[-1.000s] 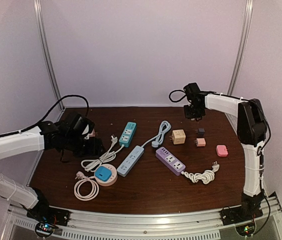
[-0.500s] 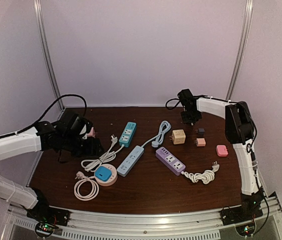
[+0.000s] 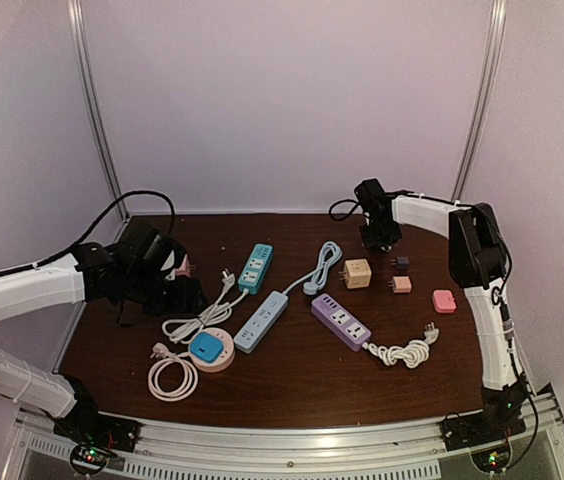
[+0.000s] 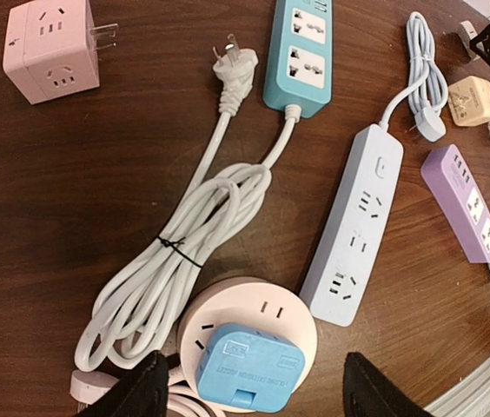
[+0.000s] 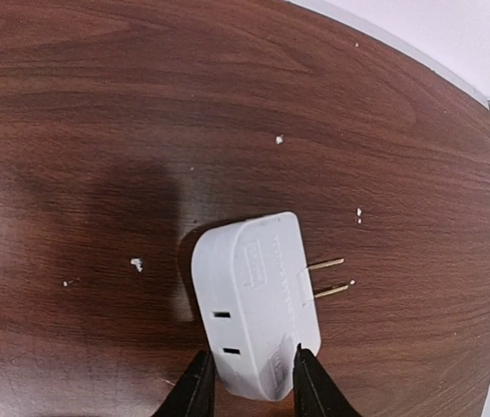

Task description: Pull the plug off the socket

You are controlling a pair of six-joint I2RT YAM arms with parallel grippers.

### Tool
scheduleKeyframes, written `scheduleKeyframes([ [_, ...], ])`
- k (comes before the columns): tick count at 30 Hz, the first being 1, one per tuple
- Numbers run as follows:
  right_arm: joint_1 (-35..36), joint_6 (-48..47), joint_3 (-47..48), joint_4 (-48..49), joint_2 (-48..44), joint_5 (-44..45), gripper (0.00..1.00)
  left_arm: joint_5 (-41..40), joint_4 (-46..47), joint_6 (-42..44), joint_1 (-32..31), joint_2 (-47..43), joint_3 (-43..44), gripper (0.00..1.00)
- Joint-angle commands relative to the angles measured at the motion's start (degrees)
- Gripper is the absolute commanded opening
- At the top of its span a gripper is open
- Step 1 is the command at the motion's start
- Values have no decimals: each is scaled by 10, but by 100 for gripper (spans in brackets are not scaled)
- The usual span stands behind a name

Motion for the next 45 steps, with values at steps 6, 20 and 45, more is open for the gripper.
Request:
scheduleKeyframes([
  [6, 2, 15, 5, -8, -26, -46, 37, -4, 11, -4, -3, 7, 5, 70],
  [20, 13, 64, -133, 48, -173, -156, 43, 7, 2, 12, -19, 8, -26, 74],
  [45, 109, 156, -387, 216, -324, -356, 46, 15, -108, 222, -65, 182, 77, 93],
])
